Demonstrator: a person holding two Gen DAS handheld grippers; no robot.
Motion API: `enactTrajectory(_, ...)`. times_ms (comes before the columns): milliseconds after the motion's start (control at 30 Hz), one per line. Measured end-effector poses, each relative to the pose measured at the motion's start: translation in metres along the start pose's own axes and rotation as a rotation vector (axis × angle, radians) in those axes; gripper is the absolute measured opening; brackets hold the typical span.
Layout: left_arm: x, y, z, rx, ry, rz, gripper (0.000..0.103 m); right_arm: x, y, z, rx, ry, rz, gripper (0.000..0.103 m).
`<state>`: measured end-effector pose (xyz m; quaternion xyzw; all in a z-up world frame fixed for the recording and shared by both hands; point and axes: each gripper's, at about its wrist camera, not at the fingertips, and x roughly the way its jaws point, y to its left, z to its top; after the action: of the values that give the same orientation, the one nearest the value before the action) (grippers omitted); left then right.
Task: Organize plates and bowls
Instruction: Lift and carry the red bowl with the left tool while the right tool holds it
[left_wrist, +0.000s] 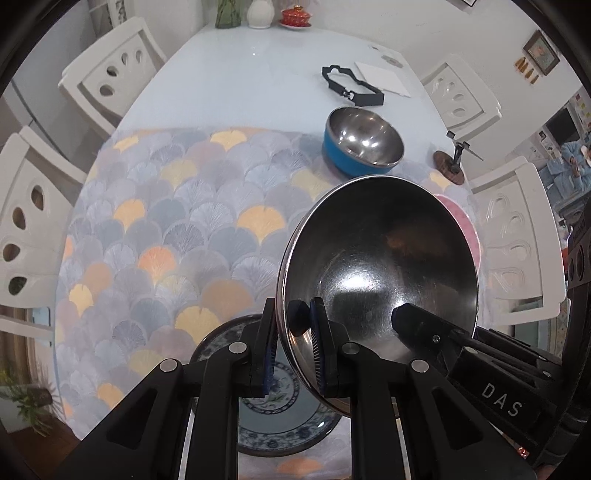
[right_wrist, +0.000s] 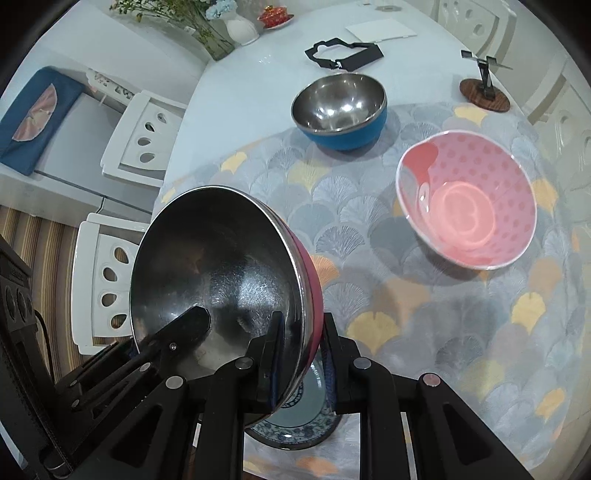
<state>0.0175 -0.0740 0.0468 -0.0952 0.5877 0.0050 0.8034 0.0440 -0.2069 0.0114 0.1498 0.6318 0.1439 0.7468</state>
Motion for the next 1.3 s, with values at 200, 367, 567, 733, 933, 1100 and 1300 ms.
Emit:
enactTrajectory(200,0.004,-0.035,0.008,-0.015,0.006,0.004,0.014,-0.017,-0.026,0.013,-0.042,0.006,-0.026,0.018)
enactTrajectory(367,0.015,-0.073,0.015,0.012,0.020,0.013,0.014,-0.027,-0.060,0.023,-0.041,0.012,-0.033,0.018)
enactTrajectory(567,0.036,-0.110,0.020,0.040,0.046,0.003,0.014,-0.032,-0.108,0.036,0.010,0.038,-0.026,0.018)
enactTrajectory(733,0.055,-0.131,0.030,0.042,0.071,0.020,0.014,-0.027,-0.131,0.052,0.007,0.077,-0.032,0.018)
enactTrajectory(933,0.076,-0.137,0.041,0.015,0.088,0.022,0.014,-0.012,-0.143,0.071,-0.015,0.107,-0.043,0.018)
enactTrajectory(1100,0.091,-0.146,0.048,0.019,0.092,0.023,0.014,-0.006,-0.157,0.080,-0.010,0.106,-0.047,0.018)
enactTrajectory(1300,0.106,-0.157,0.053,0.017,0.098,0.029,0.014,0.002,-0.174,0.088,0.008,0.105,-0.059,0.018)
